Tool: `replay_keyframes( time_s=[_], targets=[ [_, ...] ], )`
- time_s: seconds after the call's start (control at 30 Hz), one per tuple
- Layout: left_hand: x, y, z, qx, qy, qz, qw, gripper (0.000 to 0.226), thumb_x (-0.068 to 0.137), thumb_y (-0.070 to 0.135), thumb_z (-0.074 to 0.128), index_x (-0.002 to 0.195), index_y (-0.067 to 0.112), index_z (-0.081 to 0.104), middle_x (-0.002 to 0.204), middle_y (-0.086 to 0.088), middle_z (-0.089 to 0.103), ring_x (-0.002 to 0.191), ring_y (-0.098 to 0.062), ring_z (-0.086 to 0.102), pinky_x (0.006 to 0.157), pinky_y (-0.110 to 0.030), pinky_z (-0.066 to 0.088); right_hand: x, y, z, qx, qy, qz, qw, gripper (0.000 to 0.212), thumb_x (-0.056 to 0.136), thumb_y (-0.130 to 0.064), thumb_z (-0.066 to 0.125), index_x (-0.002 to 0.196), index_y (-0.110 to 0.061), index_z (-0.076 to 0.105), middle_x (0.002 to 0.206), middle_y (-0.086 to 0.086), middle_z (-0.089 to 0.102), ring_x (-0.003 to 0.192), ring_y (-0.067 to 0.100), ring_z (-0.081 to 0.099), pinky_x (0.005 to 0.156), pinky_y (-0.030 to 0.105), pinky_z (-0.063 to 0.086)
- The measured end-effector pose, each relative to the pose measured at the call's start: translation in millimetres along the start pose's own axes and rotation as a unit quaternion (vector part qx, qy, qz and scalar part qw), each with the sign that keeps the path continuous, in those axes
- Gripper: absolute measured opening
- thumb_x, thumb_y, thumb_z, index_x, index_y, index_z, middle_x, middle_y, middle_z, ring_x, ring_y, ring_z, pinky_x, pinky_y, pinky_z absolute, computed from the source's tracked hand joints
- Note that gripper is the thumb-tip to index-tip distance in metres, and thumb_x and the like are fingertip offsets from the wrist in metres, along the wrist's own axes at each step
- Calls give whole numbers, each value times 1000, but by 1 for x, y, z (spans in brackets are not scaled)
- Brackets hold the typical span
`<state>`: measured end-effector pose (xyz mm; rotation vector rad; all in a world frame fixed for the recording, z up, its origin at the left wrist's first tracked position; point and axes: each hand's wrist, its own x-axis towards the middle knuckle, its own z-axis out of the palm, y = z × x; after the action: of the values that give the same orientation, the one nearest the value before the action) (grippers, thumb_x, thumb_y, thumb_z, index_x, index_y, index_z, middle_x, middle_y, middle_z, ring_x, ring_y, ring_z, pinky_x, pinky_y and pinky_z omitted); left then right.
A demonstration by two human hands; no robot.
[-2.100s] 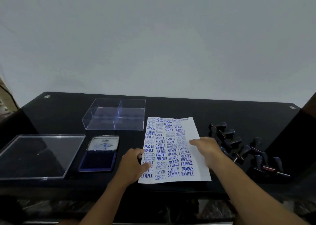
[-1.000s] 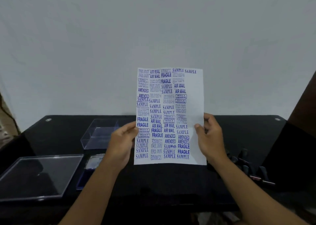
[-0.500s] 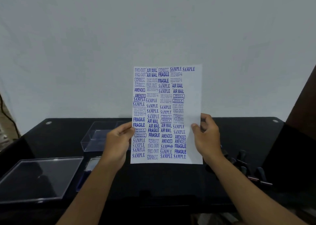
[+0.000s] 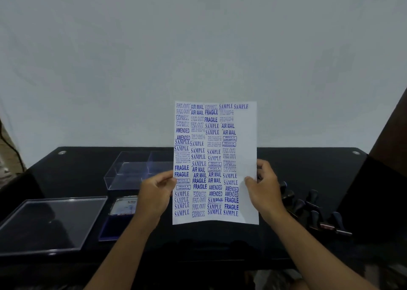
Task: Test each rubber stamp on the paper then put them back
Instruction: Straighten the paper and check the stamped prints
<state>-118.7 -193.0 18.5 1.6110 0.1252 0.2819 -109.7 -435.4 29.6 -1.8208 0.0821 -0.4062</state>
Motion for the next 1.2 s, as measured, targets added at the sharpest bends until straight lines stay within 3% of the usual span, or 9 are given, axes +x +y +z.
replay_keyframes(
  time_s=[0.13, 0.27, 0.33, 0.4, 0.5, 0.6, 0.83, 1.07, 1.2],
  targets=[
    [0, -41, 1, 138, 14, 5, 990, 23, 88, 8, 66, 108, 18, 73, 90, 11, 73, 84, -5, 68, 79, -23, 54, -7, 34, 8, -54, -13, 52, 997, 38, 87, 2, 56, 110, -28, 48, 94, -5, 66, 81, 7, 63, 60, 19, 47],
    [-1, -72, 6, 243, 9, 27, 970, 25, 85, 8, 67, 109, 13, 72, 88, 8, 70, 73, 6, 59, 63, -1, 38, -16, 62, 15, -93, -19, 73, 993, 45, 85, 6, 53, 114, -26, 44, 87, 3, 66, 71, 8, 59, 48, 9, 40],
    [1, -85, 7, 276, 8, 38, 960, 23, 84, 5, 66, 104, 12, 73, 89, 5, 72, 70, 4, 59, 61, 1, 38, -19, 76, 18, -115, -30, 77, 990, 44, 84, 6, 53, 114, -26, 44, 84, 2, 66, 70, 7, 57, 50, 8, 39],
    [1, -92, 8, 294, -7, 44, 955, 21, 84, 5, 65, 101, 13, 73, 87, 8, 73, 69, 5, 60, 61, 1, 39, -19, 88, 20, -141, -37, 75, 986, 42, 83, 3, 53, 113, -26, 48, 84, 0, 67, 78, 16, 61, 59, 19, 42],
    [1, -102, 8, 317, -20, 58, 947, 17, 87, 8, 64, 99, 17, 72, 79, 18, 63, 71, 4, 58, 65, -2, 40, -17, 107, 25, -216, -61, 63, 973, 41, 84, -3, 53, 119, -23, 52, 103, 2, 60, 102, 24, 53, 81, 29, 39],
    [1, -112, 9, 357, -8, 86, 930, 19, 88, 17, 64, 105, 19, 71, 89, 6, 62, 83, -9, 55, 79, -22, 42, -13, 119, 29, -312, -54, -1, 948, 30, 85, -7, 54, 114, -9, 62, 119, 3, 59, 117, 25, 45, 99, 30, 33],
    [1, -121, 9, 388, -7, 83, 918, 23, 91, 23, 61, 112, 18, 69, 96, 3, 56, 94, -15, 51, 83, -22, 33, -11, 129, 31, -355, -57, -19, 933, 23, 84, -9, 52, 100, -8, 68, 108, 2, 65, 111, 26, 52, 95, 21, 26],
    [-2, -118, 10, 383, -6, 63, 922, 24, 92, 22, 59, 114, 20, 68, 99, 4, 57, 98, -18, 54, 84, -25, 36, -15, 113, 25, -272, -51, 20, 961, 32, 87, -12, 57, 119, -11, 62, 123, -2, 60, 124, 21, 41, 97, 21, 27],
    [0, -106, 12, 355, 18, 43, 934, 22, 90, 15, 61, 109, 13, 70, 98, 0, 61, 91, -18, 58, 84, -26, 40, -13, 99, 10, -226, -84, 29, 970, 33, 89, -20, 62, 122, -16, 61, 124, -4, 60, 119, 16, 51, 100, 25, 36]
  ],
)
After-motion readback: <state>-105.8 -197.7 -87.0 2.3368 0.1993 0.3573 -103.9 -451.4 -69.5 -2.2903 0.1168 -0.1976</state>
